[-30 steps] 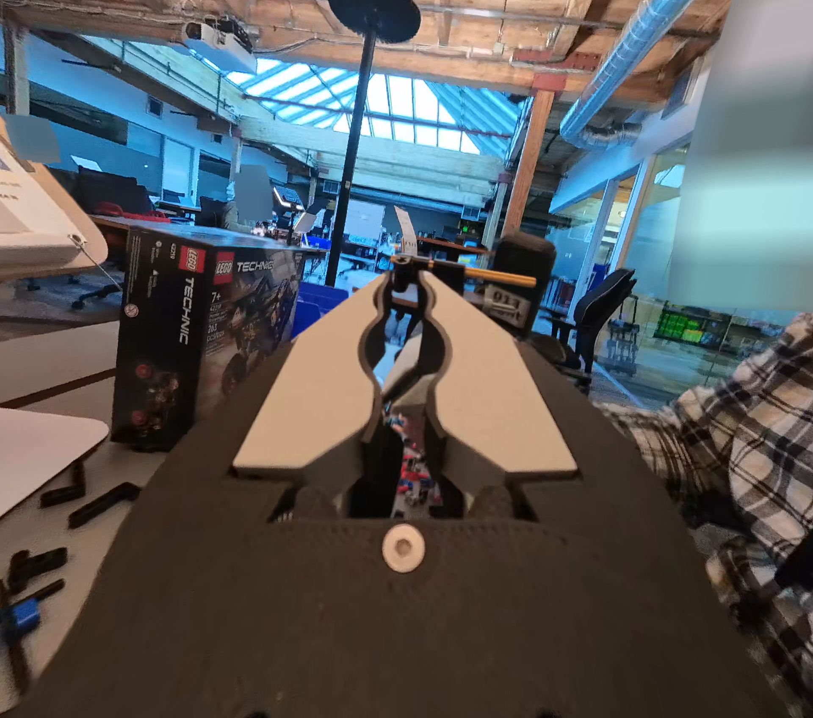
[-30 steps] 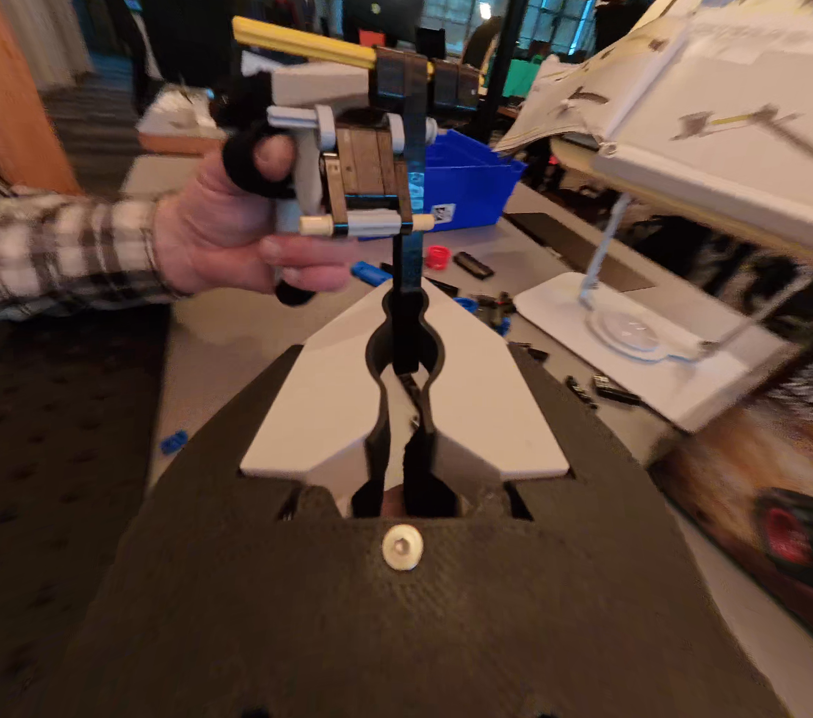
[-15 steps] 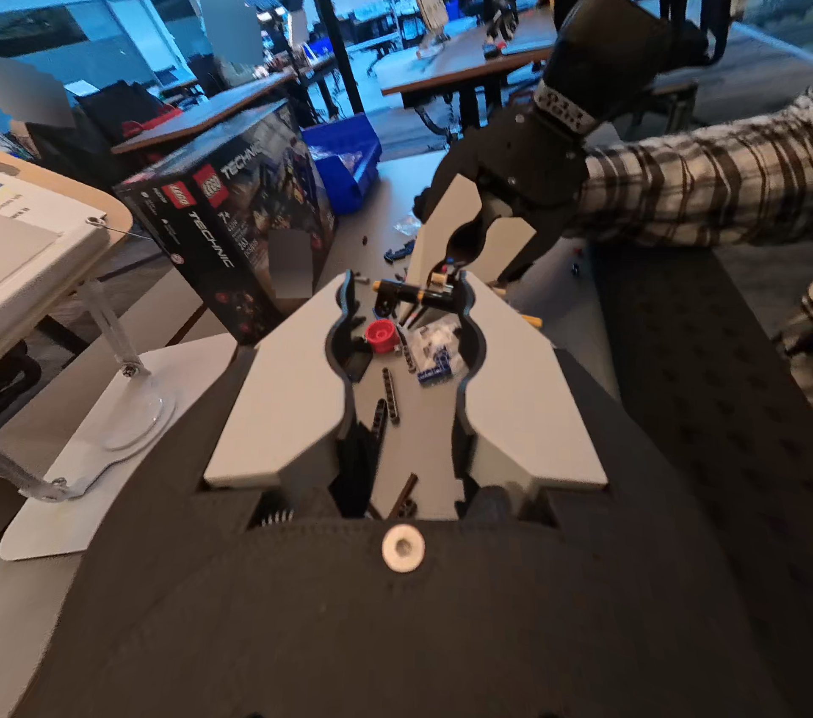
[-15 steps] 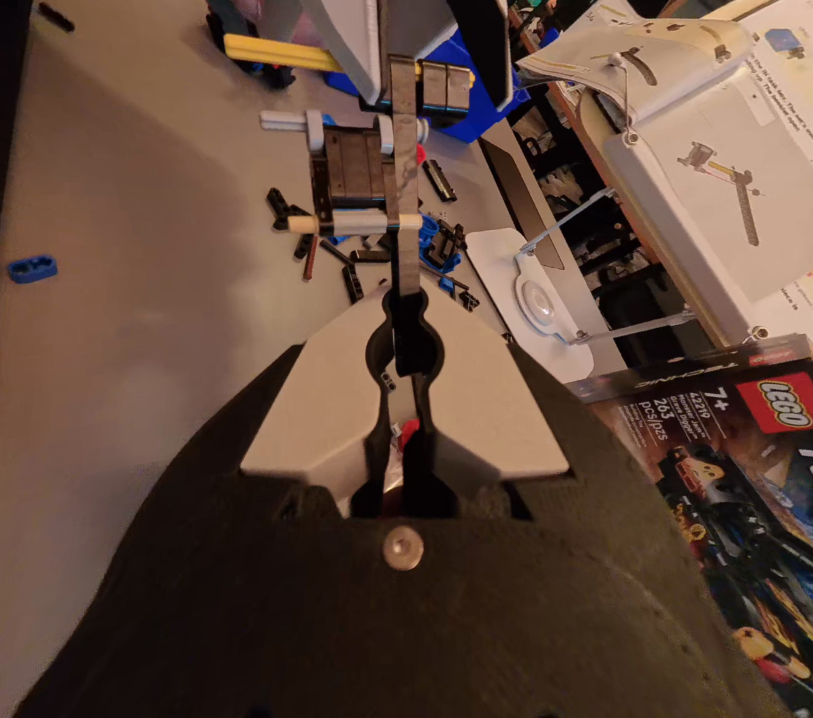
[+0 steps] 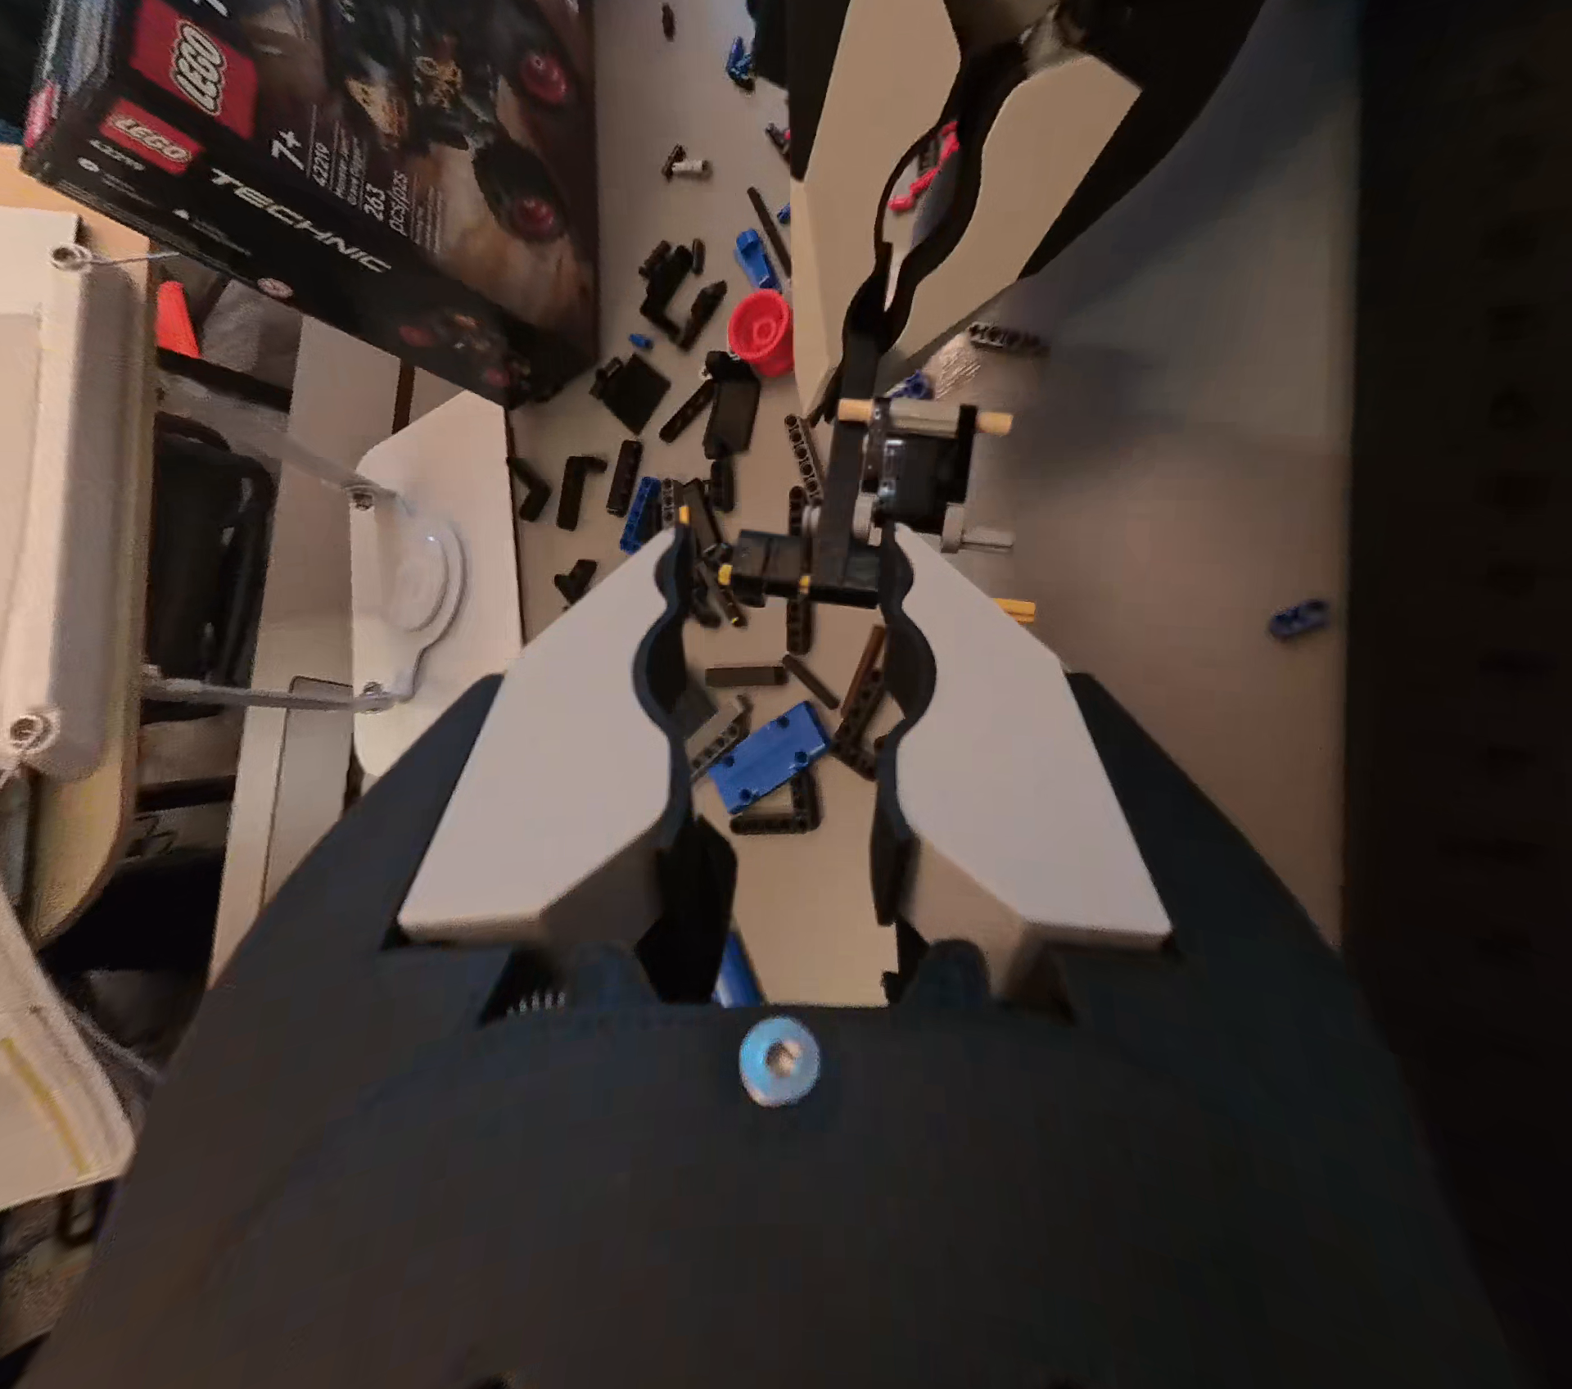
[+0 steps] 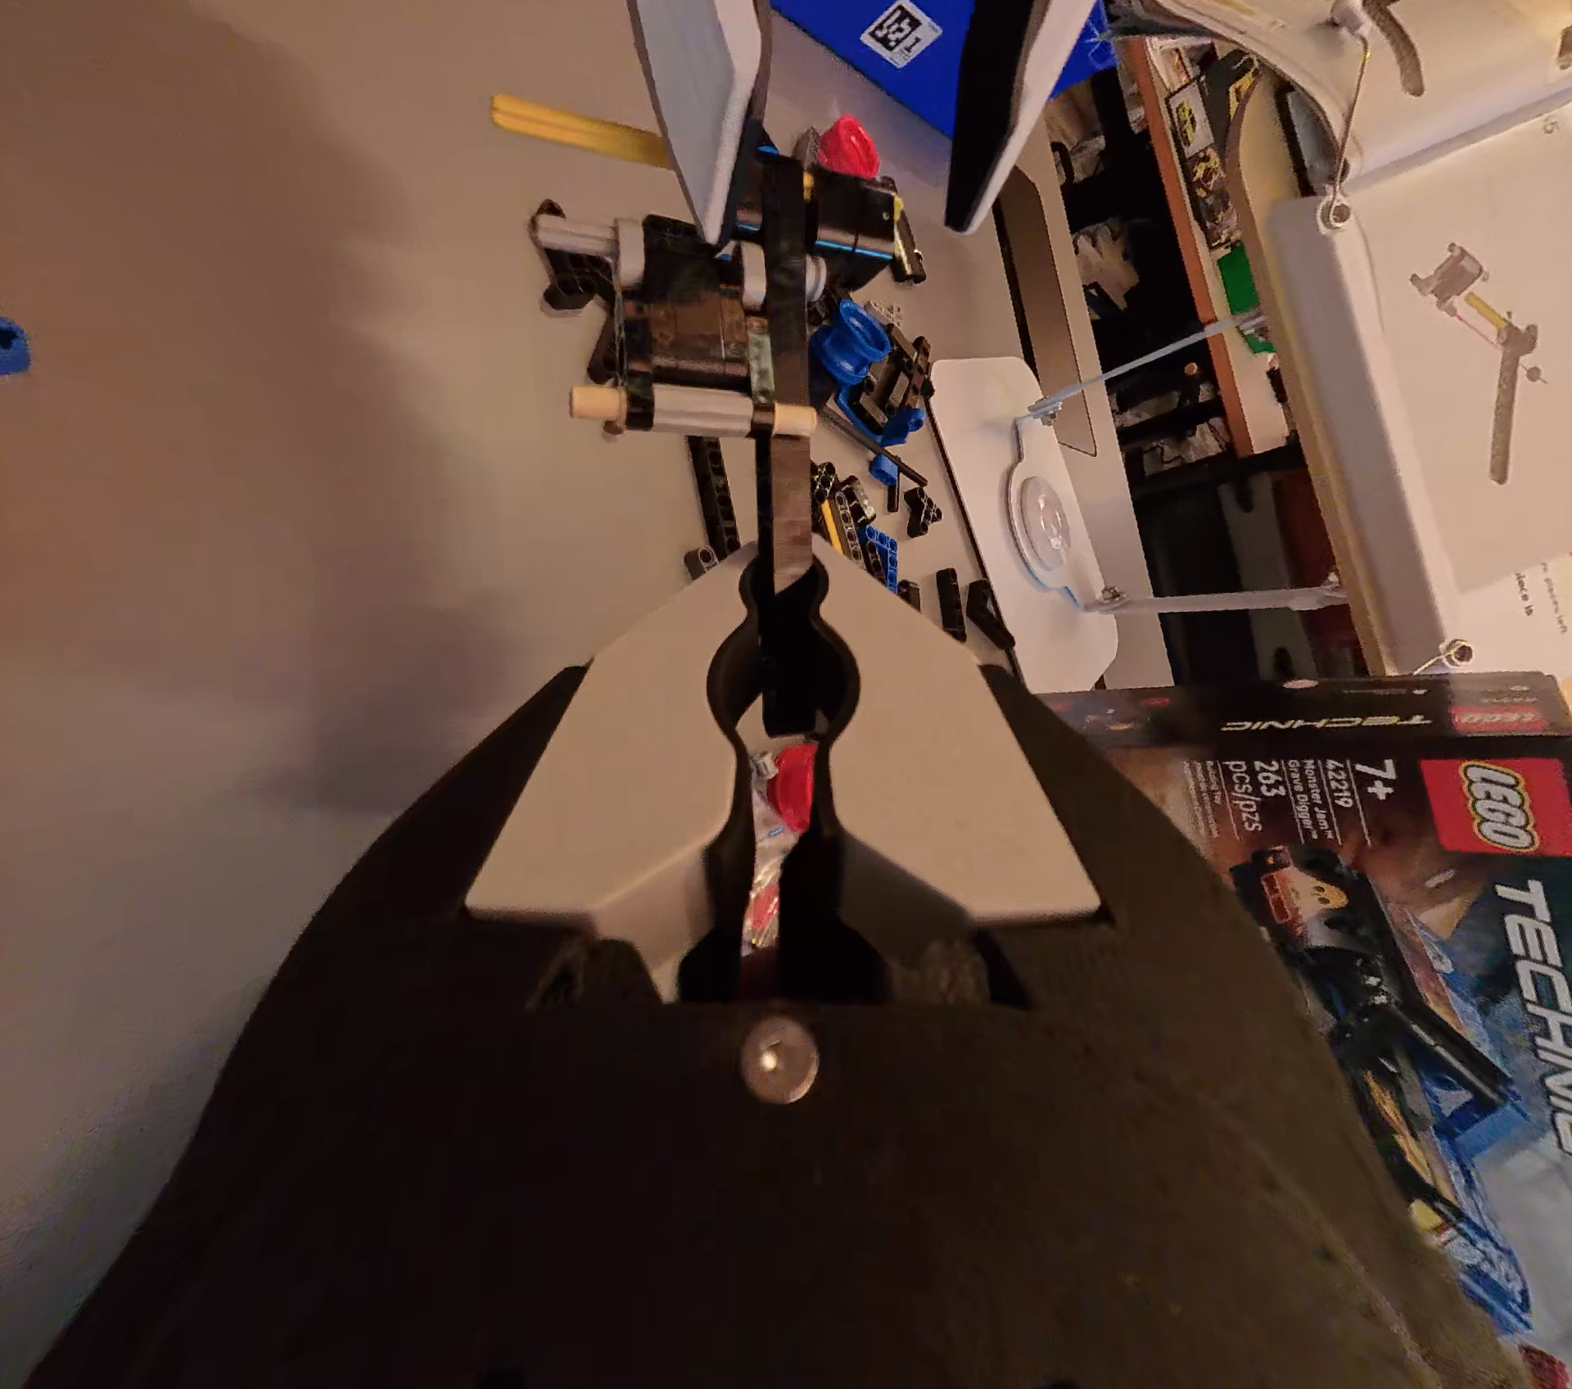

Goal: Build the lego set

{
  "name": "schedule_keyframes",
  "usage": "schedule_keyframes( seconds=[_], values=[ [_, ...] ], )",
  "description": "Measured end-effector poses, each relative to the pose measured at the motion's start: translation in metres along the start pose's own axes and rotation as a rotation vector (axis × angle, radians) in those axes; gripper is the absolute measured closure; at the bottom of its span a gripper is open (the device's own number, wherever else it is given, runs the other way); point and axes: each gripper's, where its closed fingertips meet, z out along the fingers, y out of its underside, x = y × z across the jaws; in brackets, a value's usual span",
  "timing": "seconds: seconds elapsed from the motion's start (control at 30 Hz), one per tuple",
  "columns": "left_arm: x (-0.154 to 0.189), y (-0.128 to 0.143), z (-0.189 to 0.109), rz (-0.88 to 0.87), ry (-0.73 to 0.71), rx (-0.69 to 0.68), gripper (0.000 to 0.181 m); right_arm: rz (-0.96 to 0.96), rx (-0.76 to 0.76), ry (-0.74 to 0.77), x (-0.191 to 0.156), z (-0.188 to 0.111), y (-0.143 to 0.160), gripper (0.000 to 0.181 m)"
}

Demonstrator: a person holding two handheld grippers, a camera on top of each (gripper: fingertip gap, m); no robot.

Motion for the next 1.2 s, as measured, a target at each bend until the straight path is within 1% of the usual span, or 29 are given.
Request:
schedule_keyframes(
  seconds=[0.03, 0.07, 0.17, 0.27, 0.4, 0.53, 0.57, 0.8, 0.87, 1.07, 1.13, 1.17, 1.2],
  values=[
    [-0.001, -0.002, -0.001, 0.007, -0.003, -0.001, 0.138, 0.006, -0.001, 0.002, 0.001, 0.0, 0.0, 0.18],
    [0.0, -0.006, -0.003, 0.011, 0.006, 0.015, 0.132, 0.006, -0.009, 0.012, 0.002, 0.0, 0.001, 0.18],
    [-0.004, -0.013, -0.012, -0.028, 0.006, 0.061, 0.129, 0.015, -0.015, 0.017, 0.004, -0.001, 0.003, 0.18],
    [-0.003, 0.003, -0.008, 0.006, 0.0, -0.034, 0.129, -0.007, -0.02, 0.029, 0.004, -0.001, 0.002, 0.181],
    [0.005, 0.009, 0.0, 0.059, 0.025, -0.102, 0.138, -0.039, -0.025, 0.036, 0.001, -0.001, -0.002, 0.18],
    [0.007, 0.015, 0.007, 0.087, 0.025, -0.161, 0.143, -0.056, -0.035, 0.037, -0.001, 0.001, -0.002, 0.181],
    [0.008, 0.015, 0.008, 0.105, 0.035, -0.161, 0.147, -0.062, -0.039, 0.04, -0.001, 0.001, -0.001, 0.181],
    [0.011, 0.02, 0.012, 0.149, 0.041, -0.177, 0.149, -0.061, -0.059, 0.022, -0.005, 0.004, 0.002, 0.181],
    [0.008, 0.017, 0.011, 0.154, 0.011, -0.161, 0.15, -0.048, -0.065, 0.035, -0.002, 0.003, 0.003, 0.181],
    [0.005, 0.016, 0.011, 0.107, -0.014, -0.134, 0.15, -0.023, -0.064, 0.042, 0.001, 0.004, 0.004, 0.181],
    [-0.002, 0.006, 0.008, 0.103, -0.067, -0.067, 0.149, 0.012, -0.053, 0.05, 0.006, 0.003, 0.004, 0.181],
    [-0.004, 0.002, 0.005, 0.049, -0.068, -0.029, 0.147, 0.043, -0.028, 0.039, 0.007, 0.002, 0.002, 0.181],
    [-0.01, 0.0, 0.001, 0.003, -0.082, 0.004, 0.137, 0.071, -0.009, 0.034, 0.008, 0.001, 0.001, 0.181]
  ],
)
